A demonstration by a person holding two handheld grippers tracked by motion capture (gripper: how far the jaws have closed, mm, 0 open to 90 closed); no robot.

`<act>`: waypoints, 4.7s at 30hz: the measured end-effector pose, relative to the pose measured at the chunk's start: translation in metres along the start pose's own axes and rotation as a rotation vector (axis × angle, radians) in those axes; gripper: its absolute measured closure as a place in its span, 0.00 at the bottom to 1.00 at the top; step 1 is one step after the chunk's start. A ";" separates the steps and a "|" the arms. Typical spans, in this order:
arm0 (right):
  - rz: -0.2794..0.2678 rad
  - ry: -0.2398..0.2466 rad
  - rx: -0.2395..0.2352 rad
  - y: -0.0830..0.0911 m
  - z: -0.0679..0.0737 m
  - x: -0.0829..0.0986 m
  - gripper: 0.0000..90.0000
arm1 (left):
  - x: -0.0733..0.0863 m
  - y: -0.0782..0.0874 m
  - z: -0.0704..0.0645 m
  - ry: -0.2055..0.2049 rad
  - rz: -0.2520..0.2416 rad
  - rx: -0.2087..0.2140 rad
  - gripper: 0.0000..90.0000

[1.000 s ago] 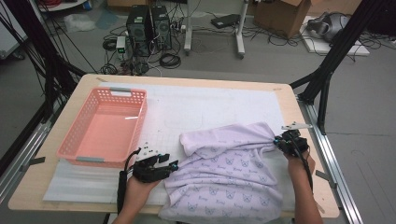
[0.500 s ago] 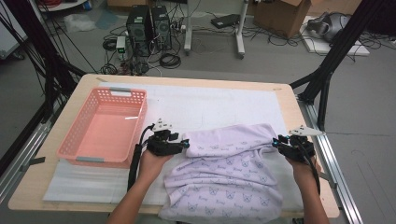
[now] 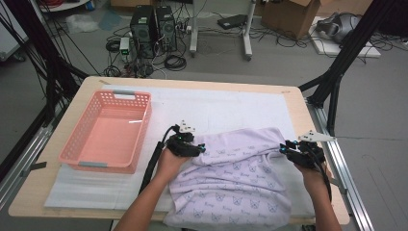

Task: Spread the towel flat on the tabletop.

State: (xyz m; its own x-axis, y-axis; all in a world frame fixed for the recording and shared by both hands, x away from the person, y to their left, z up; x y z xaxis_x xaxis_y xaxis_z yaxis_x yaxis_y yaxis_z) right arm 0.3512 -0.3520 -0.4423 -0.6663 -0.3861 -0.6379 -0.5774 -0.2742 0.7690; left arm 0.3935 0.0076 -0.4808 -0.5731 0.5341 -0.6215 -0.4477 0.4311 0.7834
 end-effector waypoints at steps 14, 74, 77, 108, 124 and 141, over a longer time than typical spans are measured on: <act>-0.030 -0.020 -0.037 -0.006 0.001 0.000 0.75 | -0.016 -0.003 0.052 0.134 0.002 -0.127 0.95; 0.000 -0.078 0.137 -0.069 -0.009 -0.032 0.94 | 0.023 0.036 0.038 0.278 -0.117 0.054 0.54; -0.037 -0.165 0.155 -0.071 -0.017 -0.033 0.92 | 0.026 0.041 0.029 0.238 -0.119 0.066 0.55; 0.063 0.028 -0.105 -0.038 0.028 0.010 0.98 | 0.036 0.037 0.029 0.261 -0.038 0.038 0.52; -0.038 -0.067 0.006 -0.024 0.009 0.007 0.68 | 0.051 0.040 0.001 0.146 -0.028 -0.042 0.71; -0.049 -0.005 -0.100 0.013 0.041 0.040 0.65 | 0.051 0.054 0.012 0.225 -0.126 -0.009 0.62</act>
State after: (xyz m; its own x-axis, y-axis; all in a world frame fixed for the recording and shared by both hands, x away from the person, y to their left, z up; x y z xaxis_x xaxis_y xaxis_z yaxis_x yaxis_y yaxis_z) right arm 0.2980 -0.3349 -0.4597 -0.6411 -0.3659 -0.6746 -0.5591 -0.3793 0.7372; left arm 0.3483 0.0665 -0.4707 -0.6503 0.3012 -0.6974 -0.5307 0.4768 0.7007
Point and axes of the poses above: each handheld gripper's, and its own axes: y roughly backward along the jaws, x roughly out of its underside, z roughly to its left, the point moved 5 cm from there along -y, roughly forward along the jaws, and after that the axes turned 13 degrees about z, right-handed, at the moved point
